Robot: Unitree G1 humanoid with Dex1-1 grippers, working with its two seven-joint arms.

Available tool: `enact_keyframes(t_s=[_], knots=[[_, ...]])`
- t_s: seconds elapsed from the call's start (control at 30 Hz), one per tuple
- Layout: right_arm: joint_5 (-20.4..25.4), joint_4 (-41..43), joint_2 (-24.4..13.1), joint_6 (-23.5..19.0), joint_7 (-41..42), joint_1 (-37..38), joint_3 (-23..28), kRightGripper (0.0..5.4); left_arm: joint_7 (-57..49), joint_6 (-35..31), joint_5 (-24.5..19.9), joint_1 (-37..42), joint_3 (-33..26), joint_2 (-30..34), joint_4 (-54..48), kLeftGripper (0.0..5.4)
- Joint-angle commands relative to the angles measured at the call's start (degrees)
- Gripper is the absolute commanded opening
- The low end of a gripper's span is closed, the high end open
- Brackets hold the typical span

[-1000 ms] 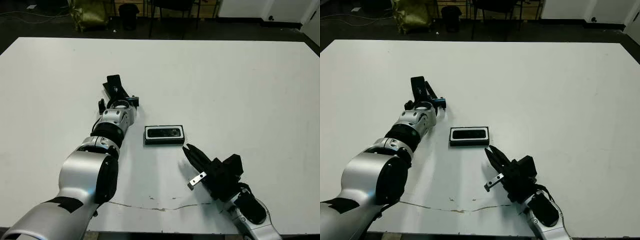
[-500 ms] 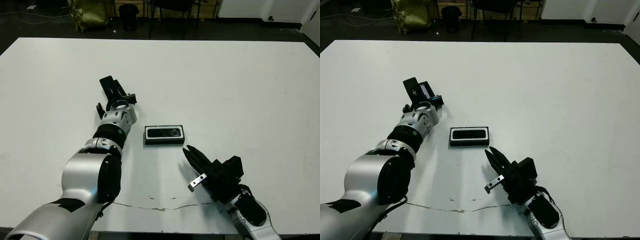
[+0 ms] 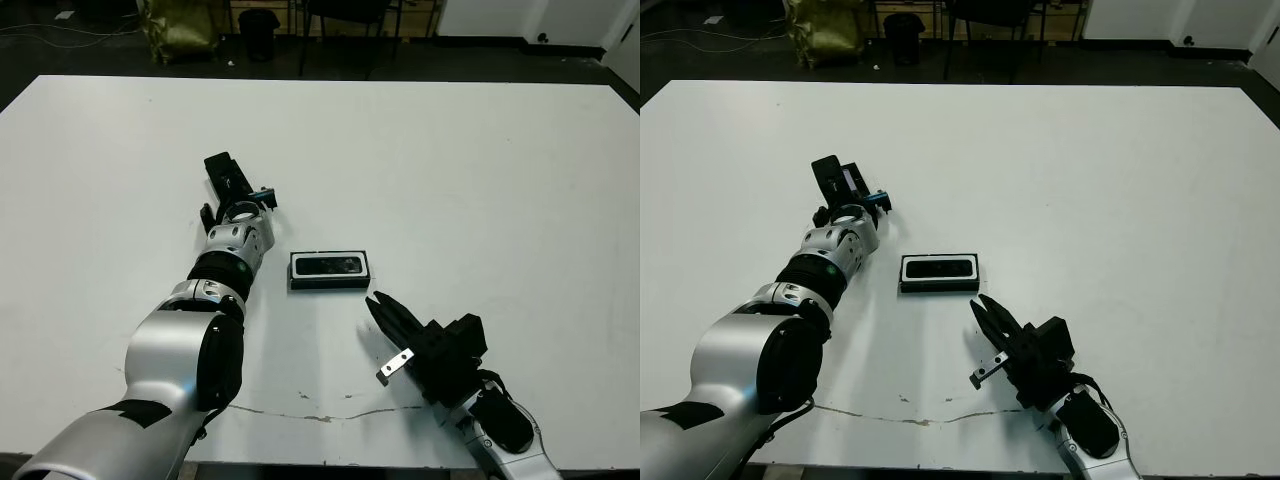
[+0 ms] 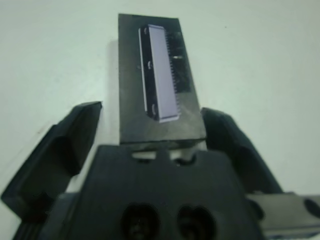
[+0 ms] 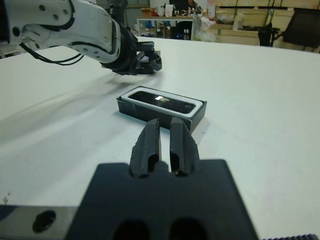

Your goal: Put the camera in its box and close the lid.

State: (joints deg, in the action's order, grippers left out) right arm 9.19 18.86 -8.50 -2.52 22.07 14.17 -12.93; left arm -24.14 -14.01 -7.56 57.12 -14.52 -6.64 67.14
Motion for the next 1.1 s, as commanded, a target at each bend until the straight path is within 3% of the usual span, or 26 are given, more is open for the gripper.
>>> enact_keyframes(t_s=[0.03, 0.3, 0.4, 0.63, 0.73, 0.83, 0.97, 1.03, 1.1], knots=[[0.5, 0.3, -0.1, -2.4, -0.7, 0.7, 0.2, 0.00, 0.3, -1.1, 2.0, -1.9, 1.9, 0.2, 2.0, 4.41], [0.1, 0.3, -0.3, -2.1, -0.6, 0.6, 0.0, 0.00, 0.8, 0.0, 3.3, -3.3, 3.4, 0.5, 2.0, 2.51], [0.7, 1.6, -0.1, -4.6, -1.2, 0.9, 0.1, 0.00, 1.5, -0.5, 4.0, -3.3, 4.1, 0.9, 2.3, 2.28], [0.5, 2.6, -0.2, -6.7, -1.9, 0.9, -0.1, 0.00, 2.5, -0.8, 3.9, -3.0, 3.5, 1.8, 2.7, 2.47], [0.4, 2.8, 0.0, -7.0, -2.3, 1.0, -0.3, 0.00, 3.6, -1.9, 5.1, -2.8, 4.8, 2.4, 2.7, 2.30], [-0.5, 2.6, -0.3, -6.6, -2.6, 0.8, -0.6, 0.00, 4.6, -1.7, 4.8, -3.1, 4.7, 2.7, 2.1, 2.90], [0.6, 0.3, 0.1, -2.5, -0.9, 0.5, -0.5, 0.00, 4.8, -2.3, 6.2, -3.0, 5.9, 3.5, 2.3, 3.71], [-0.2, 1.5, -0.2, -4.5, -2.0, 0.8, -0.8, 0.00, 5.3, -1.2, 6.3, -3.5, 6.0, 3.9, 1.6, 3.58], [-1.3, 1.4, -0.5, -3.3, -2.2, 0.9, -1.1, 0.00, 7.0, -0.4, 6.9, -3.8, 6.7, 5.0, 0.6, 3.11]])
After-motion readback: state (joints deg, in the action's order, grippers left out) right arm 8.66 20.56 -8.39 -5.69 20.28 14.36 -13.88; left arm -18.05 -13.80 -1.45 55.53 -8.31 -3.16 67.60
